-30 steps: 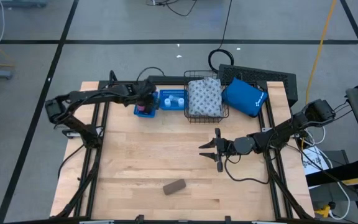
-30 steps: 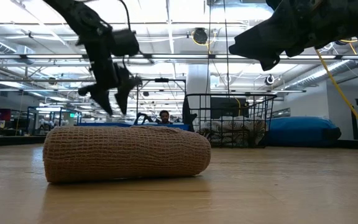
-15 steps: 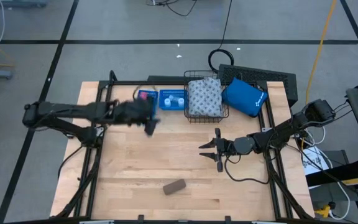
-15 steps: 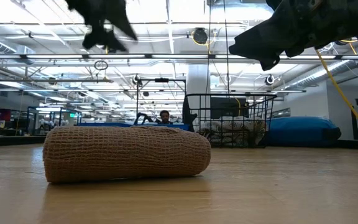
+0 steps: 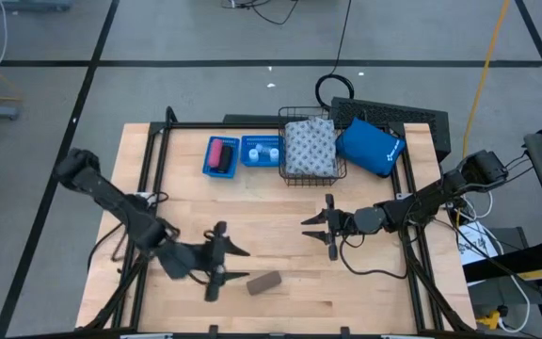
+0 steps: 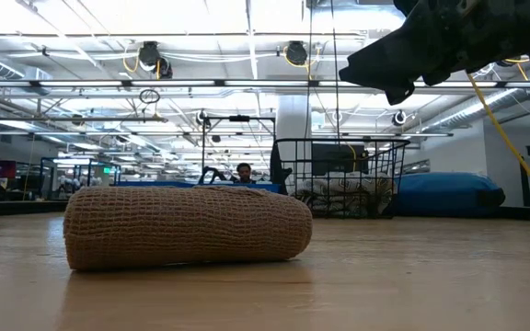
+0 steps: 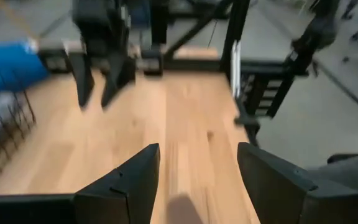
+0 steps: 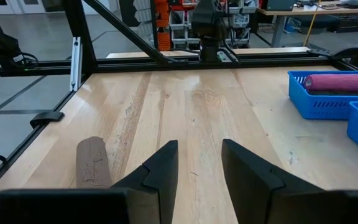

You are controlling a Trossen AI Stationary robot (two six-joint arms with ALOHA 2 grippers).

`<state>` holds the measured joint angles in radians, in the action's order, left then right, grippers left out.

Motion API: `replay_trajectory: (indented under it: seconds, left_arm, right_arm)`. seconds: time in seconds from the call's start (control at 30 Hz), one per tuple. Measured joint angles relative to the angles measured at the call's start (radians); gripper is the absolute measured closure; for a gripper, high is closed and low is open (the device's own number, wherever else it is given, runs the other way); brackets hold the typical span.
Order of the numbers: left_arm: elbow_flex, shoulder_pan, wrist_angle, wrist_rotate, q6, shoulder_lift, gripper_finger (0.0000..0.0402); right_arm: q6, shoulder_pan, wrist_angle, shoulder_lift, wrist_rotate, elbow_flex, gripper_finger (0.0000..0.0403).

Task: Pick & Place Medicine items
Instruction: Put the brown bandage into the left blue bin

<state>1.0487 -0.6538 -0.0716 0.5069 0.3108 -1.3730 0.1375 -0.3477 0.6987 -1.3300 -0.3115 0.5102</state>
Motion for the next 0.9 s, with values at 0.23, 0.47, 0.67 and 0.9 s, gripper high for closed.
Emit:
replay_trajectory:
  seconds: [0.23, 0.47, 0.67, 0.9]
  left_arm:
    - [0.192, 0.027, -0.298, -0.128, 0.118, -0.240, 0.0176]
    - [0.341, 0.095, -0.487, -0.263, 0.197, -0.477, 0.0176]
    - [0.354, 0.147, -0.451, -0.371, 0.275, -0.578, 0.0176]
    - [0.352, 0.156, -0.450, -0.384, 0.323, -0.606, 0.0176]
  right_arm:
    - [0.000, 0.000, 0.000, 0.000, 0.000, 0.000, 0.0287]
    - [-0.004, 0.000, 0.002, 0.000, -0.003, 0.000, 0.0287]
    - [-0.001, 0.000, 0.005, 0.000, -0.003, 0.000, 0.0287]
    - [0.000, 0.000, 0.007, 0.000, -0.003, 0.000, 0.0287]
